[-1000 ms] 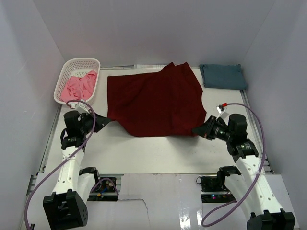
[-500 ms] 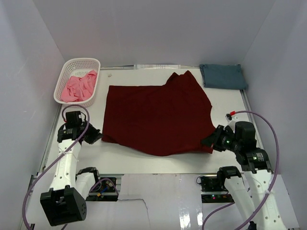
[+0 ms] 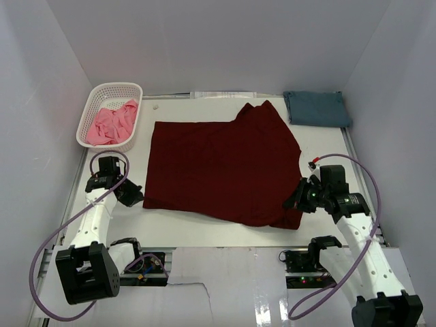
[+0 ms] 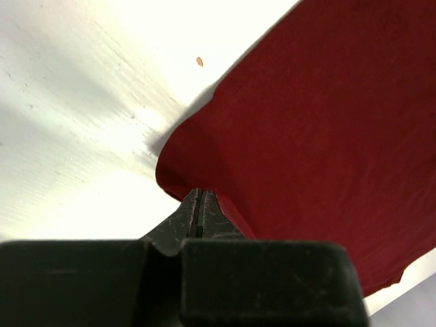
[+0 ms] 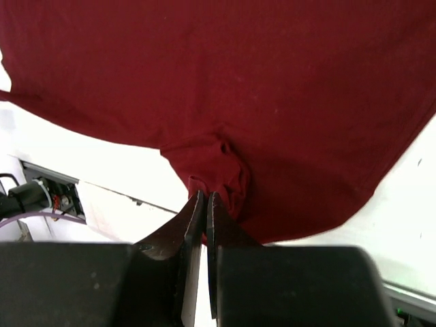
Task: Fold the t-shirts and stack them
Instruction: Grap the side of the flattened tshirt closest away from the robot with both arms
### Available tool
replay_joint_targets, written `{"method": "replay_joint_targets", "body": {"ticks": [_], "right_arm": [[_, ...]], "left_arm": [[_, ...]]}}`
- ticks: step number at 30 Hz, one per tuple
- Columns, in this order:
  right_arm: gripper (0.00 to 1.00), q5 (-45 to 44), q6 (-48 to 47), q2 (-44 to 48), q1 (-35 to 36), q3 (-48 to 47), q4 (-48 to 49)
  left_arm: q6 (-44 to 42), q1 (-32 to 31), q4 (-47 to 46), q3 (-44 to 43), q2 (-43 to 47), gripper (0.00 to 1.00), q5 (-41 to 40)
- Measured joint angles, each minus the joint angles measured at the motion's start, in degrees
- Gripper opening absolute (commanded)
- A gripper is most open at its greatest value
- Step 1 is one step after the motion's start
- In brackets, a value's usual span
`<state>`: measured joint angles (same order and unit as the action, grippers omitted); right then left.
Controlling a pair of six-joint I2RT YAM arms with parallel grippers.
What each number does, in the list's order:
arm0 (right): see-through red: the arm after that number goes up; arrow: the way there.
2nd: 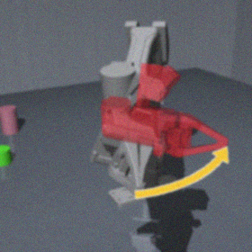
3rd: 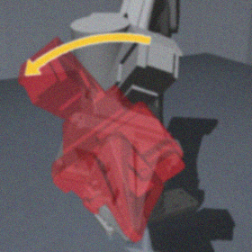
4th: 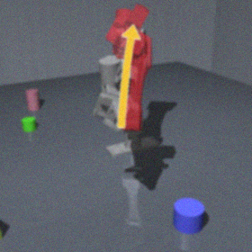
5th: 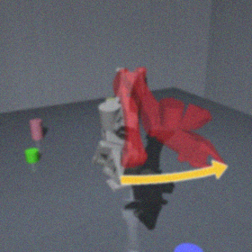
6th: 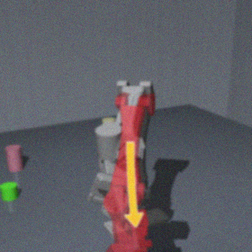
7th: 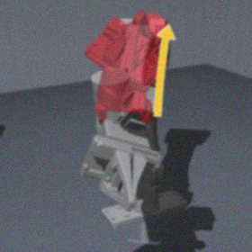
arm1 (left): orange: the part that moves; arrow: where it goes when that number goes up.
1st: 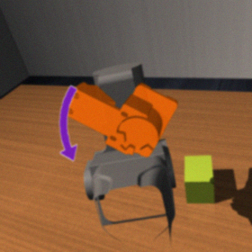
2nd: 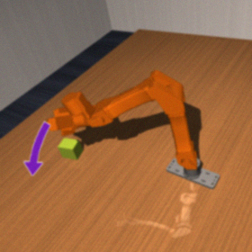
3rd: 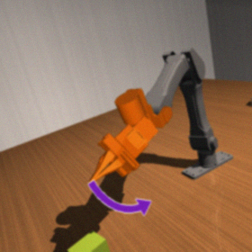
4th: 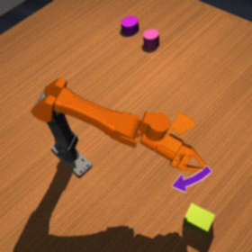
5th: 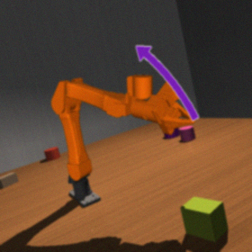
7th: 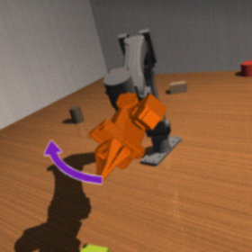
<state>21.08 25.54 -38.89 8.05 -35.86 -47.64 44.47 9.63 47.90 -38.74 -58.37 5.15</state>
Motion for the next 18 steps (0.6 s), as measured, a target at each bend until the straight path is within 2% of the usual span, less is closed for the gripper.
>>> {"method": "replay_joint_targets", "body": {"ticks": [9, 18], "right_arm": [[0.08, -0.6, -2.2, -9.6, 0.1, -0.9, 7.9], [0.08, -1.7, -4.7, -10.7, 0.3, -8.5, 11.0]], "left_arm": [[0.8, 0.0, -5.2, 0.0, -5.7, 0.0, -0.9], [1.0, 0.0, -7.0, -2.0, -8.4, 0.0, -2.5]]}}
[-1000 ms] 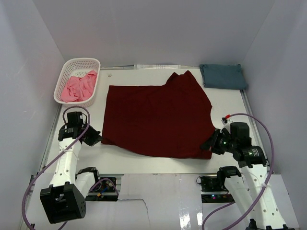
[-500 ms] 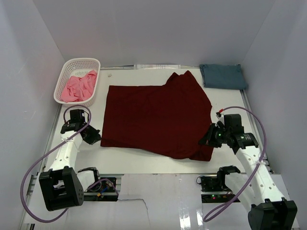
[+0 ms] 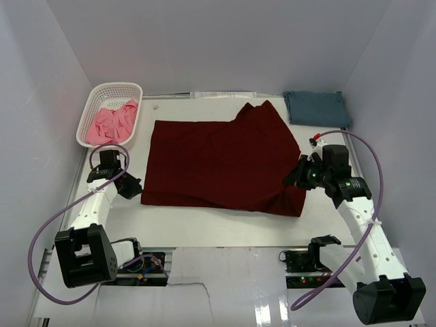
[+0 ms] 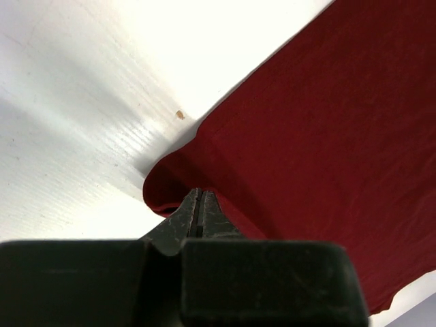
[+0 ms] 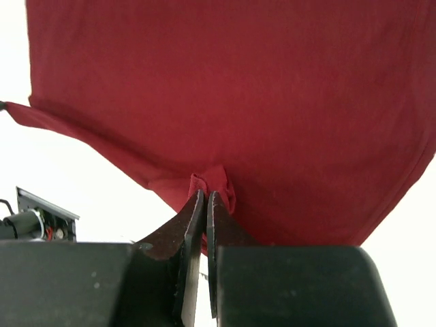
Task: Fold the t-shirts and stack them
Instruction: Grap the side of the flattened tshirt closest away from the robot with both arms, then fold the flattened tshirt in 1/3 of the way
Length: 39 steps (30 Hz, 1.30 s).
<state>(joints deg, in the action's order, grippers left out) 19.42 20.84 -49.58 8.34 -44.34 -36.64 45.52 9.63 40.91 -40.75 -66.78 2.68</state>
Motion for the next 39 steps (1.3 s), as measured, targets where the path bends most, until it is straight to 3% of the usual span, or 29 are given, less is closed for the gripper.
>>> {"method": "replay_joint_targets", "body": {"ticks": [22, 30, 35, 39], "right_arm": [[0.08, -0.9, -1.9, -5.3, 0.0, -2.4, 4.1], [0.08, 9.7, -3.5, -9.1, 1.6, -2.4, 4.4], [0.08, 13.6, -4.1, -1.4, 8.2, -1.7, -2.0], [0.08, 12.3, -4.7, 7.5, 9.4, 0.5, -10.3]], "left_arm": [[0.2, 0.0, -3.7, -4.5, -5.9, 0.0, -0.3], [0.2, 0.0, -3.9, -4.5, -5.7, 0.0, -0.3], [0.2, 0.0, -4.1, -3.7, -5.0, 0.0, -0.3], [0.4, 0.0, -4.6, -3.2, -4.6, 0.0, -0.2]]}}
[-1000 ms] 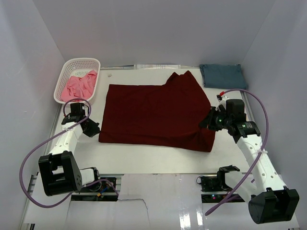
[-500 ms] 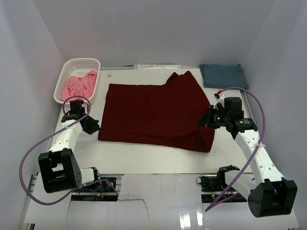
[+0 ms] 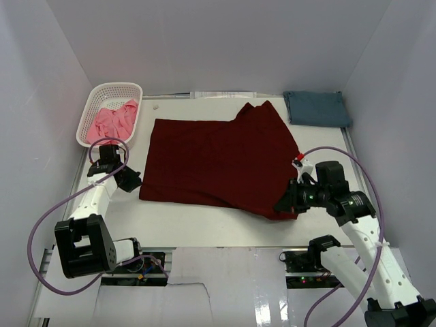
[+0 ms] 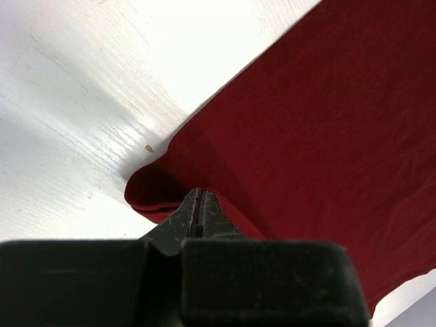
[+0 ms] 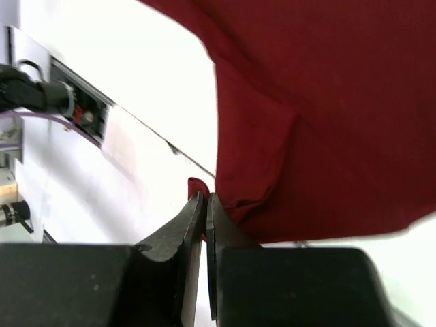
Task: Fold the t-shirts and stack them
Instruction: Fold the flattened tshirt in 1/3 of the way
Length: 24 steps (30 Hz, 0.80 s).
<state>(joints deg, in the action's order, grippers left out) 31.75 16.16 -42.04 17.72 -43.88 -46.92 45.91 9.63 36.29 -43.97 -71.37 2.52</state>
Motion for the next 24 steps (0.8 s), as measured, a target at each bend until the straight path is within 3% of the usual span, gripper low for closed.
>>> {"method": "replay_joint_targets", "body": {"ticks": [5, 12, 24], "right_arm": [[0.08, -5.8, 0.4, 3.9, 0.0, 3.0, -7.6], [0.08, -13.9, 1.6, -0.3, 0.0, 1.5, -8.0], [0.08, -19.8, 0.2, -18.2, 0.0, -9.5, 4.5]], "left_arm": [[0.1, 0.0, -0.8, 1.2, 1.0, 0.0, 0.3], [0.0, 0.0, -0.8, 1.5, 1.9, 0.0, 0.2], [0.0, 0.0, -0.9, 0.3, 0.6, 0.0, 0.3]]}}
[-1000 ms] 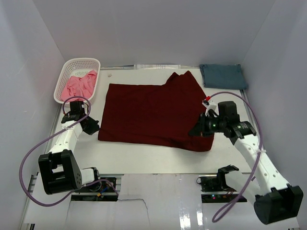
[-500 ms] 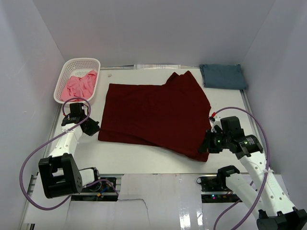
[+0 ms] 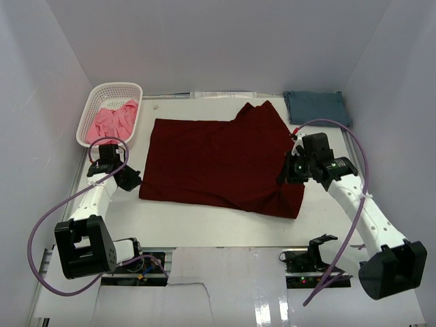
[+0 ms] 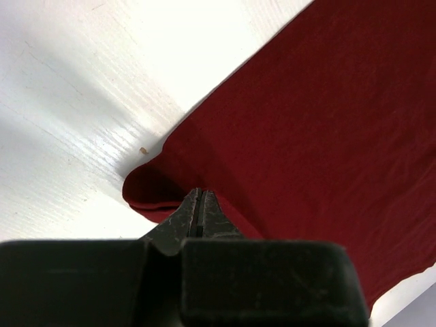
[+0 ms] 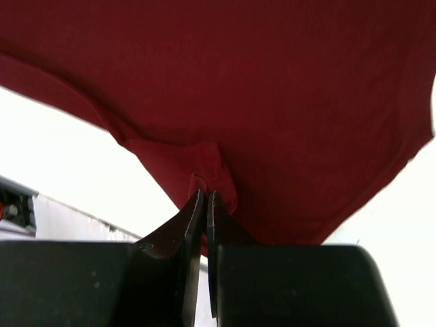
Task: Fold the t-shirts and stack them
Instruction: Fold the flattened tshirt in 1/3 of the way
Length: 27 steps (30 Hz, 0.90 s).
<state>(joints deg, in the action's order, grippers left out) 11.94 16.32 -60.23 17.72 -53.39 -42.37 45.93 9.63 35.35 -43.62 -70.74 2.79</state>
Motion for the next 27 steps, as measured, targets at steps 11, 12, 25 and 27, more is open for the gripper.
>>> {"method": "replay_joint_targets", "body": {"ticks": [11, 12, 25, 27], "right_arm": [[0.08, -2.3, -2.6, -12.5, 0.0, -8.0, 4.9], [0.08, -2.4, -2.9, -13.2, 0.0, -9.2, 4.9], [0.08, -3.3, -4.3, -17.9, -0.1, -19.5, 5.3], [0.08, -3.5, -4.5, -18.8, -0.2, -20.6, 5.4]], "left_arm": [[0.0, 0.0, -0.1, -1.7, -0.9, 0.0, 0.1], [0.0, 0.0, -0.1, -1.7, -0.9, 0.0, 0.1], [0.0, 0.0, -0.2, -2.0, -1.3, 0.0, 0.2], [0.0, 0.0, -0.2, -2.7, -1.8, 0.0, 0.2]]}}
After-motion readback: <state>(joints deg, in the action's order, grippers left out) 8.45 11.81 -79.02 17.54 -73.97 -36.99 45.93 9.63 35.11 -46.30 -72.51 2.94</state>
